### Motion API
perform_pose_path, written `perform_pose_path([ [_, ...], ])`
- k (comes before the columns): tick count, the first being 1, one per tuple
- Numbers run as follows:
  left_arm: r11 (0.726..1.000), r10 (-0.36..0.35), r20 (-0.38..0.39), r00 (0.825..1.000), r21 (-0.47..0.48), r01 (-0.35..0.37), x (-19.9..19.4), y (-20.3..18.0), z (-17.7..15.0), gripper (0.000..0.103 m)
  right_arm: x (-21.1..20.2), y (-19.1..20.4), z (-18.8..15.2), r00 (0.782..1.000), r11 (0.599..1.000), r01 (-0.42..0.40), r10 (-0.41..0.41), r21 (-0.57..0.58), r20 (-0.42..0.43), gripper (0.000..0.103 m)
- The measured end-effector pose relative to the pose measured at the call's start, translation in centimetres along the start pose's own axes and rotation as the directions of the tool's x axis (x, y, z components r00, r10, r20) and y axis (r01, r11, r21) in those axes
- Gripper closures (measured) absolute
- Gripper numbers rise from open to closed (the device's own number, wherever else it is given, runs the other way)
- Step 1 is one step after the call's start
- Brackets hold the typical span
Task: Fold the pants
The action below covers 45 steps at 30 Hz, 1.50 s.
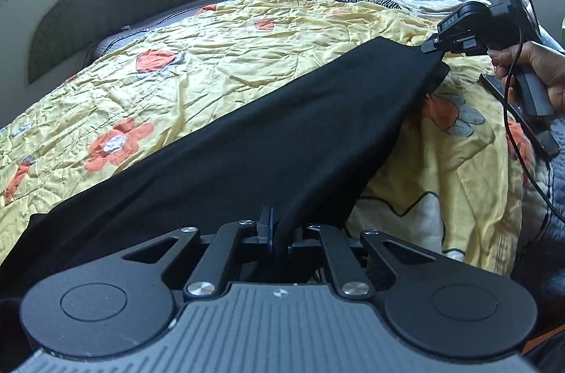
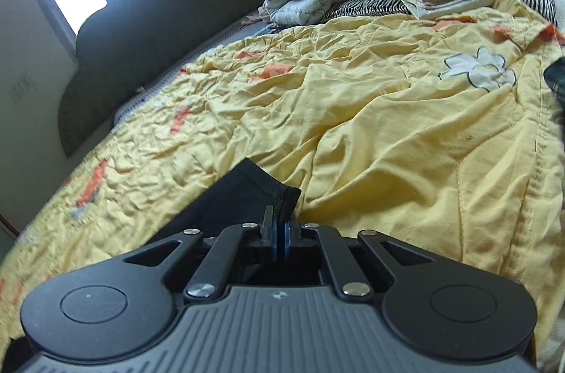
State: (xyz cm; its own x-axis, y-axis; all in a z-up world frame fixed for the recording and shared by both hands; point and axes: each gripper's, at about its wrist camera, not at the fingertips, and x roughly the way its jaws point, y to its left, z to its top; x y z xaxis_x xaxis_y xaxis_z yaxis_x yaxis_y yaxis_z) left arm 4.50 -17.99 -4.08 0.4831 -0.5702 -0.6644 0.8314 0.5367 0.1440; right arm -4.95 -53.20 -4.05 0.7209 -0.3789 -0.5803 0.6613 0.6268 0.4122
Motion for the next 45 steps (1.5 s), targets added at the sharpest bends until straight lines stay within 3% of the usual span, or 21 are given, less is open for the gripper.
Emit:
perform_pose_path([
  [7,1.000,0.012,-0.015,1.000,0.017,-0.012,0.4,-0.3,-0.1,0.094,1.2,1.0,0.1,0.998,0.992,0.046,-0.051,-0.117,-0.036,0.098],
  [10,1.000,0.015,-0.021,1.000,0.024,-0.014,0.3,-0.3,0.0,0.081,1.0,1.3,0.1,0.994,0.982,0.093,-0.100,-0.163,-0.035,0.085],
  [13,1.000,0.002,-0.032,0.999,0.018,-0.002,0.0,-0.1,0.2,0.078,0.3,1.4,0.4,0.988,0.968,0.150,-0.152,-0.201,0.006,0.072],
  [17,0.999,-0.031,-0.033,0.999,0.008,0.031,-1.5,0.5,0.4,0.076,-2.2,2.4,1.0,0.966,0.945,0.231,-0.194,-0.233,0.172,0.069],
  [19,0.998,-0.065,-0.028,0.997,-0.007,0.065,-2.4,0.8,1.0,0.074,-2.7,3.9,1.0,0.982,0.947,0.132,-0.085,-0.294,0.166,0.067],
  [21,0.994,-0.105,-0.018,0.994,-0.026,0.105,-3.1,0.9,1.7,0.073,-1.5,5.8,0.6,0.998,0.937,-0.031,0.045,-0.349,0.032,0.059],
  [23,0.989,-0.141,0.013,0.990,-0.037,0.142,-3.9,0.8,2.3,0.068,0.4,7.7,-0.5,0.983,0.915,-0.177,0.149,-0.363,-0.104,0.058],
  [24,0.987,-0.156,0.024,0.987,-0.045,0.157,-4.2,0.9,2.6,0.066,1.4,8.6,-1.1,0.976,0.903,-0.204,0.157,-0.379,-0.152,0.057],
  [26,0.983,-0.171,0.039,0.984,-0.067,0.173,-4.5,1.0,2.9,0.065,3.3,9.8,-2.1,0.979,0.884,-0.165,0.092,-0.438,-0.184,0.058],
  [28,0.985,-0.141,0.042,0.989,-0.089,0.145,-4.2,1.4,3.0,0.062,4.3,9.7,-2.3,0.992,0.878,-0.053,-0.006,-0.475,-0.122,0.058],
  [30,0.991,-0.073,0.024,0.997,-0.110,0.075,-3.4,1.9,3.0,0.062,3.0,8.7,-1.5,0.998,0.901,0.038,-0.053,-0.433,-0.023,0.057],
  [33,0.985,-0.022,-0.023,0.999,-0.173,0.018,-1.7,3.3,2.9,0.062,-0.4,6.0,0.0,0.998,0.961,-0.010,0.027,-0.275,0.058,0.042],
  [35,0.975,-0.019,-0.063,0.998,-0.224,0.005,-0.2,4.2,2.7,0.062,-2.4,3.8,0.5,0.996,0.986,-0.045,0.056,-0.163,0.065,0.040],
  [39,0.962,-0.009,-0.130,0.992,-0.272,-0.027,2.2,5.2,2.3,0.062,-4.1,0.5,-0.1,0.994,0.994,-0.108,0.108,0.001,-0.032,0.040],
  [43,0.963,0.010,-0.127,0.992,-0.265,-0.043,2.5,4.9,2.2,0.060,-3.7,-1.2,-2.4,0.975,0.979,-0.150,0.169,0.136,-0.141,0.039],
  [45,0.964,0.007,-0.125,0.992,-0.261,-0.040,2.5,4.7,2.3,0.059,-3.6,-1.0,-3.4,0.971,0.976,-0.159,0.181,0.147,-0.157,0.039],
])
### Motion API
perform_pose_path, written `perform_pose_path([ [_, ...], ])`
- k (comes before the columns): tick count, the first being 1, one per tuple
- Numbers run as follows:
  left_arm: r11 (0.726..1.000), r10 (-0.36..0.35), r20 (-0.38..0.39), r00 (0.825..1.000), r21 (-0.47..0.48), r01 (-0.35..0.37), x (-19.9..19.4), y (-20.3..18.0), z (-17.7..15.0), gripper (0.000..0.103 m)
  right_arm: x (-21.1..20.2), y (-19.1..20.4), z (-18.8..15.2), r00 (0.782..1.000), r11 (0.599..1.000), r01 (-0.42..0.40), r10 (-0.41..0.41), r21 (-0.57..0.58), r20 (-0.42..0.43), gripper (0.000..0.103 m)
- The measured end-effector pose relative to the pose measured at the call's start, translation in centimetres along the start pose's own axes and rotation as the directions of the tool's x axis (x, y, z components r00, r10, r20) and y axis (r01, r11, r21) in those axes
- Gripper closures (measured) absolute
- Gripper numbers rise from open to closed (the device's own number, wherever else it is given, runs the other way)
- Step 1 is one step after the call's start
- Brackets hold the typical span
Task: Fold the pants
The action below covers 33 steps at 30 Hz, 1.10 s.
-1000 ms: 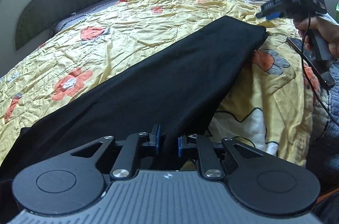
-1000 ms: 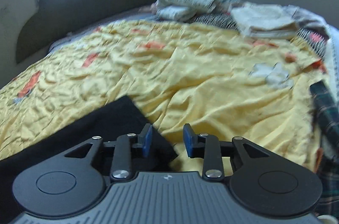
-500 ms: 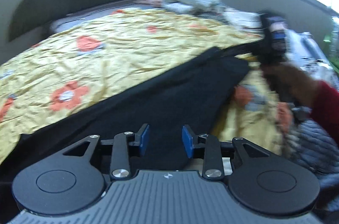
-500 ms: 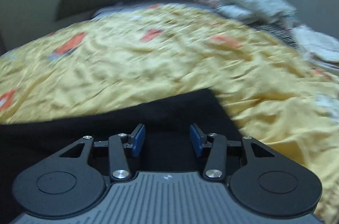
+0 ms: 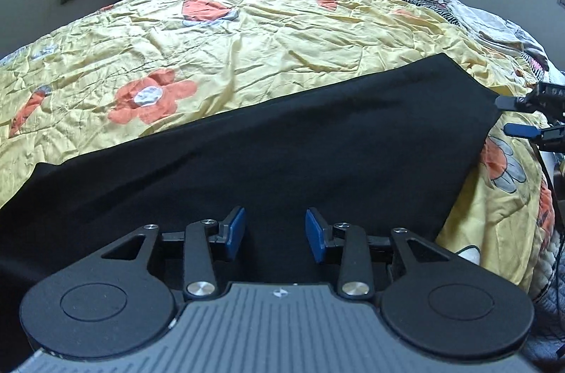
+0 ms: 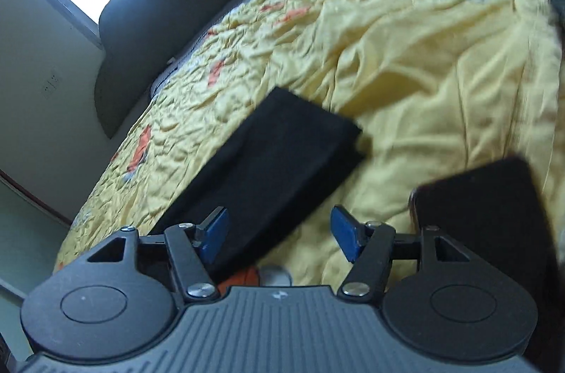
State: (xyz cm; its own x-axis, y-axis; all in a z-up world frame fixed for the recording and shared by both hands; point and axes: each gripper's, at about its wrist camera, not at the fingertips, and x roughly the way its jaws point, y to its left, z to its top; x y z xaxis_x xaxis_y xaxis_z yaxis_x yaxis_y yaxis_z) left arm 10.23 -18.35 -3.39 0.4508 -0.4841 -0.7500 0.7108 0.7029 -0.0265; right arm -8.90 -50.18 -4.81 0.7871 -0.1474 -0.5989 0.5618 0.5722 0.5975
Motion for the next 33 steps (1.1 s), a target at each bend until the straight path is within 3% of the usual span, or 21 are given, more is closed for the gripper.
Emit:
perform_pose_path([
  [2,1.000,0.000,-0.001,1.000,-0.002,0.000,0.0,-0.1,0.0,0.058,0.2,0.8,-0.4,1.000,0.999,0.012,-0.012,-0.044,-0.002,0.039],
  [4,1.000,0.002,-0.001,1.000,-0.006,-0.002,0.1,-0.3,0.1,0.058,0.9,0.9,-0.5,0.999,0.999,-0.044,0.043,-0.011,-0.028,0.039],
  [6,1.000,0.006,-0.001,1.000,-0.010,-0.006,0.2,-0.4,0.1,0.058,1.8,1.3,-0.4,0.999,0.999,-0.047,0.047,-0.017,-0.018,0.039],
  [10,1.000,0.004,-0.003,1.000,-0.008,-0.004,0.1,-0.6,0.2,0.056,3.2,1.6,0.3,0.997,1.000,-0.017,0.018,-0.011,0.074,0.039],
  [15,1.000,0.013,0.006,1.000,-0.027,-0.013,0.0,-0.4,0.4,0.056,4.9,0.5,1.5,0.983,0.997,-0.045,0.033,0.060,0.180,0.040],
  [18,0.999,0.011,0.016,1.000,-0.043,-0.010,0.0,-0.4,0.7,0.056,6.2,0.6,2.5,0.981,0.998,-0.014,0.003,0.057,0.195,0.059],
  [20,0.999,0.010,0.021,1.000,-0.052,-0.009,-0.1,-0.5,1.1,0.056,6.9,0.4,3.0,0.982,0.998,0.009,-0.020,0.059,0.188,0.080],
  [22,0.998,0.008,0.027,1.000,-0.062,-0.006,0.0,-0.6,1.4,0.056,7.3,0.0,3.3,0.983,0.997,0.007,-0.020,0.071,0.181,0.090],
  [29,0.988,-0.061,0.025,0.998,-0.138,0.064,1.1,-0.9,3.1,0.053,7.0,0.8,3.4,0.979,1.000,0.016,-0.016,0.001,0.204,0.096],
  [33,0.966,-0.139,0.023,0.990,-0.216,0.141,2.2,-0.9,4.8,0.052,6.4,3.8,3.0,0.972,0.979,0.082,-0.038,-0.185,0.233,0.096],
])
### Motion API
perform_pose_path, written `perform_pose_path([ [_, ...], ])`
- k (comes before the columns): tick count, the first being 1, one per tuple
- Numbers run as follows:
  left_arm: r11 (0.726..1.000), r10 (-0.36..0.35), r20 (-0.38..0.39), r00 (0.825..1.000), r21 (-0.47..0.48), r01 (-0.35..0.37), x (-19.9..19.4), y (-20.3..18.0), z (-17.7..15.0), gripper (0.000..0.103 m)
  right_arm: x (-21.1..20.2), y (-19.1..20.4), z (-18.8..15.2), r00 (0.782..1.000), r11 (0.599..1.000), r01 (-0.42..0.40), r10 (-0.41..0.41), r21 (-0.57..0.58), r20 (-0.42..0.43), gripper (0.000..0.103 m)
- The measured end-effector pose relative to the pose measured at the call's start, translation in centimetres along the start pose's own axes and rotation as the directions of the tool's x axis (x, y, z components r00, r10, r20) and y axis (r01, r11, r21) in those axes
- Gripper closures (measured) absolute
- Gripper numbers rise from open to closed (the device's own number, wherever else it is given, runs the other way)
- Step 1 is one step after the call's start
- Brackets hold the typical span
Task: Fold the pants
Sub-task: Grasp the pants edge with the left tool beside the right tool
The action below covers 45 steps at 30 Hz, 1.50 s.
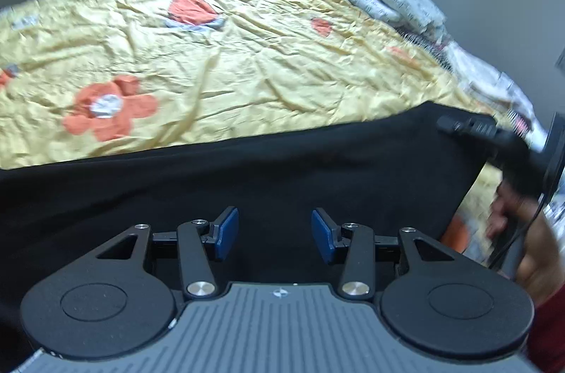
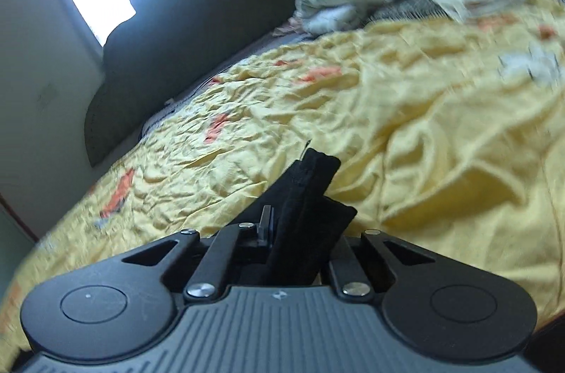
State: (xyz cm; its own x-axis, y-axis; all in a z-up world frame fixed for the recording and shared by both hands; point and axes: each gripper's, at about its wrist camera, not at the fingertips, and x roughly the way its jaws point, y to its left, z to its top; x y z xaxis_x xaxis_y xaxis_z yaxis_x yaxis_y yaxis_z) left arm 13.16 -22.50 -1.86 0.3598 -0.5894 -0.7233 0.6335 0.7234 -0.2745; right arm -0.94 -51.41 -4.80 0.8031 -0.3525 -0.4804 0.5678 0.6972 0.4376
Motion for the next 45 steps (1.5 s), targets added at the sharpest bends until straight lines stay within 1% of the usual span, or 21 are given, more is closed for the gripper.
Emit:
perform_pose_path([
  [3,0.987,-0.102,-0.006,0.995,-0.125,0.100,1.0,0.5,1.4,0.046,-0.6,2.9,-0.4,1.000,0.982,0.009,-0.006,-0.188,0.016,0.096],
  [4,0.973,-0.146,-0.004,0.989,-0.179,0.143,1.4,0.7,1.8,0.045,-0.8,3.8,-0.6,1.000,0.971,0.005,0.001,-0.239,0.021,0.096],
  [6,0.931,-0.244,0.008,0.970,-0.280,0.236,2.5,0.8,2.6,0.045,-0.9,5.1,-1.1,1.000,0.953,-0.016,0.022,-0.301,0.016,0.096],
  [8,0.872,-0.343,0.018,0.939,-0.367,0.325,3.8,0.7,3.4,0.043,-0.9,5.9,-1.5,1.000,0.939,-0.025,0.029,-0.344,0.006,0.096],
  [10,0.803,-0.436,0.029,0.899,-0.439,0.403,5.3,0.3,4.0,0.043,-0.9,6.9,-2.2,1.000,0.912,-0.013,0.019,-0.410,0.011,0.096],
  [12,0.740,-0.510,0.032,0.860,-0.493,0.457,6.6,-0.4,4.6,0.041,-1.4,8.0,-2.9,1.000,0.876,0.004,0.008,-0.482,0.024,0.096],
  [14,0.696,-0.546,0.037,0.837,-0.536,0.478,7.7,-0.9,4.9,0.040,-2.1,9.2,-3.8,0.999,0.830,0.006,0.019,-0.558,0.039,0.096],
  [16,0.664,-0.564,0.052,0.824,-0.565,0.490,8.5,-1.2,5.2,0.040,-2.9,10.4,-4.9,0.998,0.777,0.008,0.029,-0.629,0.048,0.096],
  [19,0.627,-0.577,0.064,0.814,-0.604,0.492,9.7,-1.0,5.4,0.040,-3.9,12.1,-6.7,0.997,0.694,0.002,0.054,-0.720,0.054,0.096],
  [22,0.604,-0.577,0.065,0.814,-0.638,0.479,10.6,-0.7,5.3,0.041,-4.5,13.1,-7.8,0.996,0.656,-0.029,0.080,-0.754,0.032,0.096],
  [24,0.587,-0.584,0.063,0.810,-0.656,0.474,11.0,-0.3,5.1,0.050,-4.8,13.5,-8.4,0.995,0.635,-0.035,0.092,-0.772,0.031,0.096],
  [25,0.586,-0.588,0.058,0.807,-0.658,0.474,11.0,0.0,5.0,0.058,-5.0,13.7,-8.6,0.995,0.626,-0.034,0.095,-0.779,0.032,0.096],
  [26,0.593,-0.586,0.047,0.809,-0.656,0.468,11.1,0.1,5.0,0.067,-5.1,13.8,-8.8,0.995,0.620,-0.036,0.098,-0.784,0.032,0.096],
  [28,0.615,-0.578,0.025,0.816,-0.643,0.455,11.0,0.0,4.9,0.078,-5.3,14.0,-9.1,0.995,0.607,-0.036,0.100,-0.794,0.031,0.096],
  [31,0.660,-0.549,0.006,0.836,-0.610,0.438,10.7,0.0,4.8,0.095,-5.5,14.2,-9.2,0.995,0.598,-0.033,0.099,-0.801,0.033,0.096],
  [32,0.673,-0.541,0.005,0.841,-0.597,0.437,10.5,0.0,4.7,0.097,-5.4,14.2,-9.1,0.995,0.597,-0.033,0.098,-0.802,0.031,0.096],
  [34,0.712,-0.515,0.002,0.857,-0.555,0.429,9.8,-0.2,4.8,0.097,-5.5,14.3,-9.2,0.995,0.592,-0.036,0.100,-0.805,0.030,0.096],
  [39,0.855,-0.392,0.020,0.920,-0.360,0.373,6.9,-1.3,4.5,0.097,-5.4,14.8,-9.8,0.993,0.572,-0.050,0.113,-0.819,0.018,0.096],
  [41,0.902,-0.339,0.031,0.940,-0.274,0.334,5.6,-1.7,4.2,0.097,-5.5,15.2,-10.1,0.992,0.565,-0.064,0.126,-0.822,0.010,0.096],
  [43,0.934,-0.291,0.040,0.956,-0.207,0.292,4.3,-1.8,3.7,0.097,-5.6,15.7,-10.6,0.990,0.554,-0.081,0.140,-0.828,-0.004,0.096],
  [45,0.955,-0.247,0.048,0.968,-0.161,0.251,3.4,-1.6,3.2,0.097,-5.7,16.2,-11.2,0.988,0.542,-0.098,0.153,-0.834,-0.016,0.096],
])
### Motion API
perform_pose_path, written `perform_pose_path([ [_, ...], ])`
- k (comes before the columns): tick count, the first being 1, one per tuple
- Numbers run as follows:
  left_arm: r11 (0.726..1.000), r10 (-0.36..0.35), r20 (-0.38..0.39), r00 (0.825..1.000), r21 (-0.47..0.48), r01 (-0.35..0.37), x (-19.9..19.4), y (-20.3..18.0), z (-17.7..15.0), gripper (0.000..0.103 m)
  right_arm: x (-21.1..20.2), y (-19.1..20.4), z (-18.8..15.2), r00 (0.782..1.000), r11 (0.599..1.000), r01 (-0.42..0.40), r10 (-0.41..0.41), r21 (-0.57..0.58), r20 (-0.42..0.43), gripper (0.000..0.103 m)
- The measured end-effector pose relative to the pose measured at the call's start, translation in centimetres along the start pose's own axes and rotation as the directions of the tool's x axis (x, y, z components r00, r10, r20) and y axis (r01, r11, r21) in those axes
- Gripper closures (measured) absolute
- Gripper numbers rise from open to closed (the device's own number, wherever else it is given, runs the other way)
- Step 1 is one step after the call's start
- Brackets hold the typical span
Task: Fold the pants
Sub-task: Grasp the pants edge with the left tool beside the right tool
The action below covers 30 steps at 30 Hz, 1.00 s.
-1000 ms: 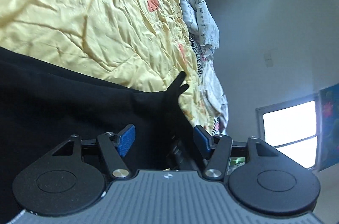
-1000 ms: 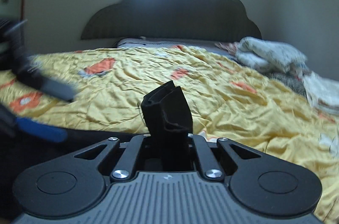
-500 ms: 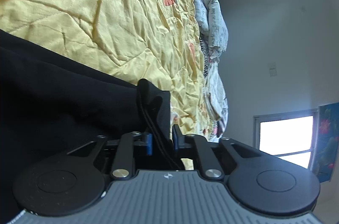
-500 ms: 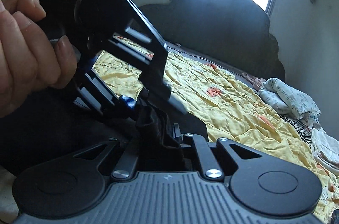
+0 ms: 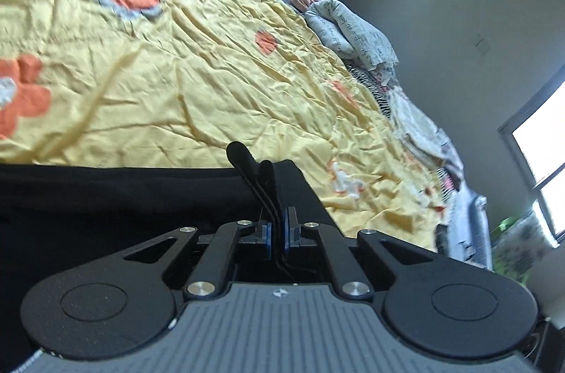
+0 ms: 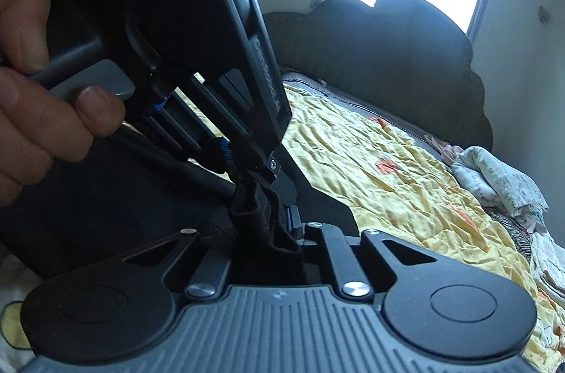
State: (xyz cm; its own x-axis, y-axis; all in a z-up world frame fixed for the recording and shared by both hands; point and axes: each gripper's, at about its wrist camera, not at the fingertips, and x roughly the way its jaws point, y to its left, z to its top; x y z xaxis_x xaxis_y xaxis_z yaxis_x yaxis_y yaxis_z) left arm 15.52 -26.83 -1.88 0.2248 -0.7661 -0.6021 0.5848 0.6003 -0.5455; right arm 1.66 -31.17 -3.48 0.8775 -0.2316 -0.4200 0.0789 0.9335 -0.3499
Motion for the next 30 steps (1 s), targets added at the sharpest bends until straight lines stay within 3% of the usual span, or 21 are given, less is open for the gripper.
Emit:
perform_pose_path([
  [8,0.985,0.123,0.055,0.991,0.115,-0.129,-2.5,0.8,-1.5,0.097,0.7,2.1,0.5,0.996,0.996,-0.085,0.085,-0.009,-0.004,0.096],
  [19,0.968,0.208,0.096,0.973,0.119,-0.219,-6.2,3.6,-2.7,0.097,1.9,4.1,1.4,0.983,0.982,-0.186,0.186,-0.022,0.002,0.096],
  [30,0.958,0.274,0.108,0.956,0.057,-0.281,-9.3,7.0,-3.4,0.097,3.6,5.3,1.8,0.957,0.956,-0.291,0.291,-0.041,0.009,0.096],
])
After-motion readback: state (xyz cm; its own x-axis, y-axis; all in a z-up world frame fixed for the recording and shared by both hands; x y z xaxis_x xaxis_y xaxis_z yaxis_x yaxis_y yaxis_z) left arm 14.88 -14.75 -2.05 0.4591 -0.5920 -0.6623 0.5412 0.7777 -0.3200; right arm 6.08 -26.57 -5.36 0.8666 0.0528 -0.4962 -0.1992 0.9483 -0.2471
